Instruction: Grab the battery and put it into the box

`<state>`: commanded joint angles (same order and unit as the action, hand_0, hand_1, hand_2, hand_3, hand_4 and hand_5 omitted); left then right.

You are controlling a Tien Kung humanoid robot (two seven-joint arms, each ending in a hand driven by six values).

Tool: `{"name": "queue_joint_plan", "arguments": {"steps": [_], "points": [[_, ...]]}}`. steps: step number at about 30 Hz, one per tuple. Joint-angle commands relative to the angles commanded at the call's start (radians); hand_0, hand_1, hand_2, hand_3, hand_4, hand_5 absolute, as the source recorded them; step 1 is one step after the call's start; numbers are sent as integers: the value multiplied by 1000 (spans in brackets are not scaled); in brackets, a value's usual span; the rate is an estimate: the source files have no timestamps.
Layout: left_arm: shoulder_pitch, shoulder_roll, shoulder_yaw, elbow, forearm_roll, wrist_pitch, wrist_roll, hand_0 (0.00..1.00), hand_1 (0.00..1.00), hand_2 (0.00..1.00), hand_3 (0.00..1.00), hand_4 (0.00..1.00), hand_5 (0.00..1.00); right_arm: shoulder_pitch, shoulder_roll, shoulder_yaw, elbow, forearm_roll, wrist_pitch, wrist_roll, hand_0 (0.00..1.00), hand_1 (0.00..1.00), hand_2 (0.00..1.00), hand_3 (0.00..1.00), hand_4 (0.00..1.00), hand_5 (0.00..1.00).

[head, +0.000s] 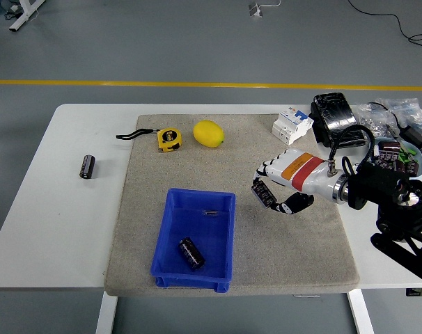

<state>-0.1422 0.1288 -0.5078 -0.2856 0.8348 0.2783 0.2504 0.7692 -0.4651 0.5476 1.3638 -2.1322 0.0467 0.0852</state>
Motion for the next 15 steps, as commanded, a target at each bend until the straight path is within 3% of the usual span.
{"name": "queue_joint_plan", "arguments": {"steps": [15], "points": [[2, 1, 1, -1, 1, -3, 0, 678, 631, 671, 646, 658, 687, 10, 24, -20, 153, -23, 7, -16, 517, 574, 723, 589, 739, 161]]}}
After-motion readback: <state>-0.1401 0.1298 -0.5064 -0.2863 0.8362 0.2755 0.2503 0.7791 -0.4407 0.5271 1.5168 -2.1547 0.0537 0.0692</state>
